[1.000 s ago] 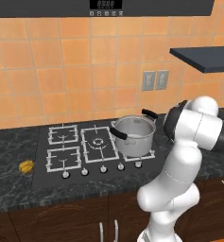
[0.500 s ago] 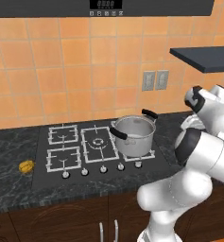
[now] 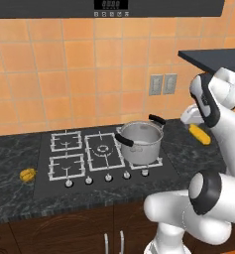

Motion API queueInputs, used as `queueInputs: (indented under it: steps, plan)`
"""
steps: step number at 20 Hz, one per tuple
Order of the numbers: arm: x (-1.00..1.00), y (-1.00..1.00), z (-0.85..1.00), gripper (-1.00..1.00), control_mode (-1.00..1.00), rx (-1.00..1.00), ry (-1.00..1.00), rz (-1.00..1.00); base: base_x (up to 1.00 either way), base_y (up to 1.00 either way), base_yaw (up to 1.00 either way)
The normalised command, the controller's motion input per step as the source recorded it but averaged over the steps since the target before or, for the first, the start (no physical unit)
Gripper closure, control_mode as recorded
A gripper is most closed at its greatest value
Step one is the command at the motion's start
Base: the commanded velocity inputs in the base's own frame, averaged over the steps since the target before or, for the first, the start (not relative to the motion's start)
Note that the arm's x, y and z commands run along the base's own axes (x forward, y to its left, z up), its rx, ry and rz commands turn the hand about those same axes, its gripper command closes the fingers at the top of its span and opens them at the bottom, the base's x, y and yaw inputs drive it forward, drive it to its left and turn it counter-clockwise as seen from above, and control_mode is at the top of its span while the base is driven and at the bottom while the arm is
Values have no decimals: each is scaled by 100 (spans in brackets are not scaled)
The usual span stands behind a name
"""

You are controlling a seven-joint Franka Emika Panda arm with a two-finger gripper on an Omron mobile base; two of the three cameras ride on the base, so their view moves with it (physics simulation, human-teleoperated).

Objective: Put the corn and squash in the pot. Retrieve the spatula and lightly stir the vegetables in the pot.

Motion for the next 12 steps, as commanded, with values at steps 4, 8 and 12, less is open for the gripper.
queueInputs:
  steps: [4, 8, 12]
  plan:
    - [29, 90, 27, 100, -100, 0, 8, 0, 0, 0, 0]
    - [50, 69, 4, 100, -100, 0, 3, 0, 0, 0, 0]
    - [68, 49, 0, 100, -100, 0, 0, 0, 0, 0, 0]
